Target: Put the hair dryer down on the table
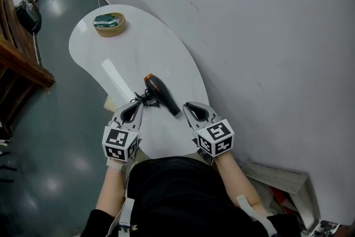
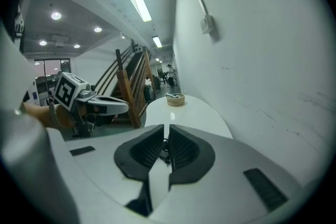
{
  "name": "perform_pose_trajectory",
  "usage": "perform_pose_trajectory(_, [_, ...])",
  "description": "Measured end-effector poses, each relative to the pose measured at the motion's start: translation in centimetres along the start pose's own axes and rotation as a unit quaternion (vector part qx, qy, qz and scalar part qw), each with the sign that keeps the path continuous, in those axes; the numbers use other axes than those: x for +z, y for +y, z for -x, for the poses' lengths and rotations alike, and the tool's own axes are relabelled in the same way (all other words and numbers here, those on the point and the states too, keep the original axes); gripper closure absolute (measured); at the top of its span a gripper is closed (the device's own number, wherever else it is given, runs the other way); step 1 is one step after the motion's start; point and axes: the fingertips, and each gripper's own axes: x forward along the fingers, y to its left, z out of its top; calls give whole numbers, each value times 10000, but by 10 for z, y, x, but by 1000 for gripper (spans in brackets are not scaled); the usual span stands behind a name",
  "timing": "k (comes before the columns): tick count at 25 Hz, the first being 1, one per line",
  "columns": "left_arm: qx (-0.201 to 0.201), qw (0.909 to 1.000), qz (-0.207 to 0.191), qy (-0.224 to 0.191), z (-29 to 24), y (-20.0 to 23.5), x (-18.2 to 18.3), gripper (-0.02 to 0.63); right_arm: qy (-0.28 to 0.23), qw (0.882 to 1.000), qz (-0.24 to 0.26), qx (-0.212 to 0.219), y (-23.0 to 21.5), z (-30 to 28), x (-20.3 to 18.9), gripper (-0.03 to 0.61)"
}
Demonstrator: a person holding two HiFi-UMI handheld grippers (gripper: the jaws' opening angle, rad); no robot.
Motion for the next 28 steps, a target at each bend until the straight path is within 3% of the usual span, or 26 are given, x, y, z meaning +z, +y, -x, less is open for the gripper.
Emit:
perform_pose_trajectory(7, [-100, 9990, 48, -428, 16, -27, 31, 604, -507, 9986, 68, 157, 4, 36, 27, 538])
perform_pose_trajectory(14, [-146, 9977, -147, -640, 28, -50, 44, 604, -948, 9948, 151, 344, 15, 63, 45, 538])
perform_pose_trajectory(22, [-83, 9948, -405, -930, 39, -66, 54, 604, -1228, 9907, 361, 453, 28, 79, 48, 538])
perform_pose_trajectory(28, [28, 9948, -473, -907, 43, -72, 52, 604, -1159, 9906, 562, 467, 36, 81, 37, 538])
